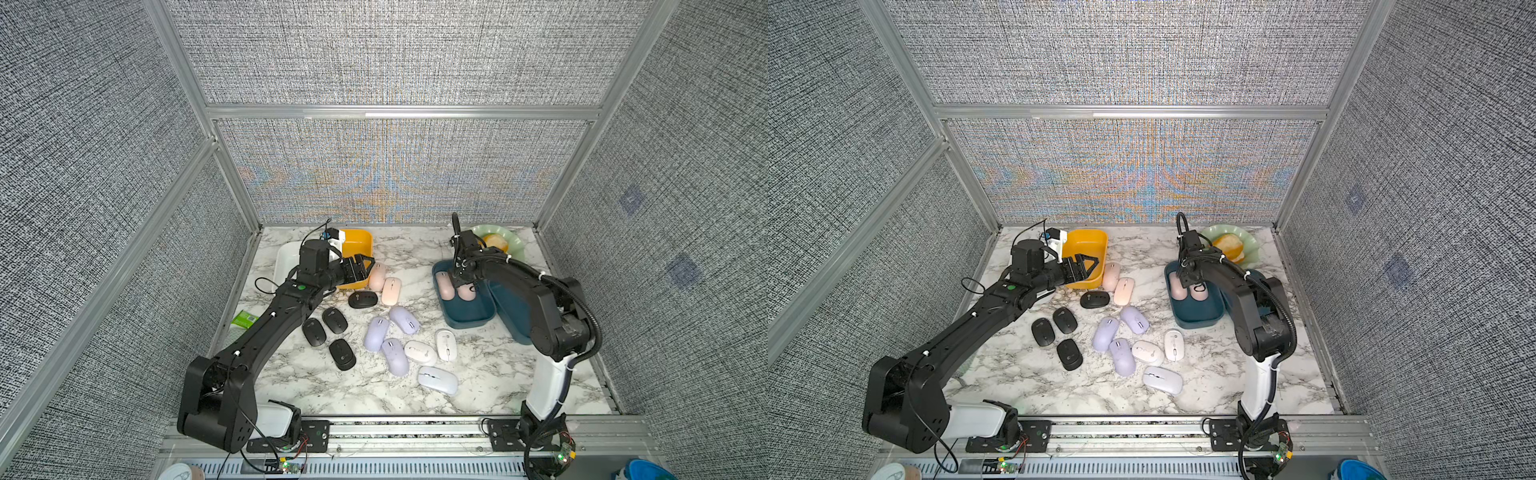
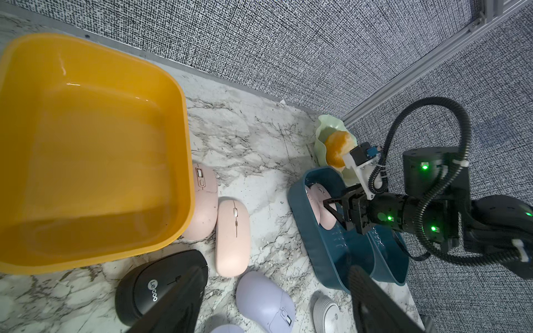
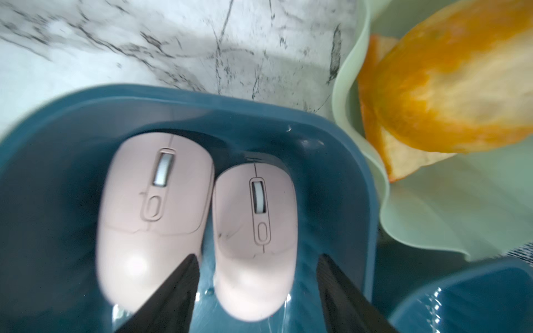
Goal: Place the mice by color into the storage box
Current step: Place the mouse in the storage box, then move the storage box to the center of the board.
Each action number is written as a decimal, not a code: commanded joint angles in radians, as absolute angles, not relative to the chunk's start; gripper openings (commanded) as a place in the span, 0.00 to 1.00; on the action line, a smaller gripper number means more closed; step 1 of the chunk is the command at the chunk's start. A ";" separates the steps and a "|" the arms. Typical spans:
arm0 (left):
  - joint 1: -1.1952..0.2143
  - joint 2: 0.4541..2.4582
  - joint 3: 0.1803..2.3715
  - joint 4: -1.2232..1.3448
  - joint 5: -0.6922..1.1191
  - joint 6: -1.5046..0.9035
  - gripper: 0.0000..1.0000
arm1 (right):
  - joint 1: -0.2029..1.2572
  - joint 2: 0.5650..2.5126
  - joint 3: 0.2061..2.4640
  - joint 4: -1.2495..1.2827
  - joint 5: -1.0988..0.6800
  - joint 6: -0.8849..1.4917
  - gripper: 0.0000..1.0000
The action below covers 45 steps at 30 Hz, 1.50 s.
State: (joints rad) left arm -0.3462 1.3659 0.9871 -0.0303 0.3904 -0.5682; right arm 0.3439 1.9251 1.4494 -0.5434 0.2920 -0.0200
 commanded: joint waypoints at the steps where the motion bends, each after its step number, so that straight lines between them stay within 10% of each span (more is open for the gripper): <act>1: -0.347 1.360 0.997 -0.028 0.368 -0.556 0.81 | 0.384 1.881 1.443 -0.581 0.339 0.044 0.66; 9: -0.346 1.327 1.006 -0.074 0.255 -0.536 0.81 | 0.601 1.740 1.325 -0.546 0.545 0.161 0.61; 18: -0.346 1.332 1.008 -0.071 0.281 -0.545 0.81 | 0.606 1.702 1.200 -0.564 0.357 0.244 0.60; 33: -0.347 1.332 1.021 -0.088 0.287 -0.543 0.81 | 0.612 1.838 1.265 -0.488 0.255 0.283 0.21; 45: -0.346 1.330 1.025 -0.091 0.291 -0.545 0.81 | 0.628 2.001 1.491 -0.491 0.283 0.354 0.08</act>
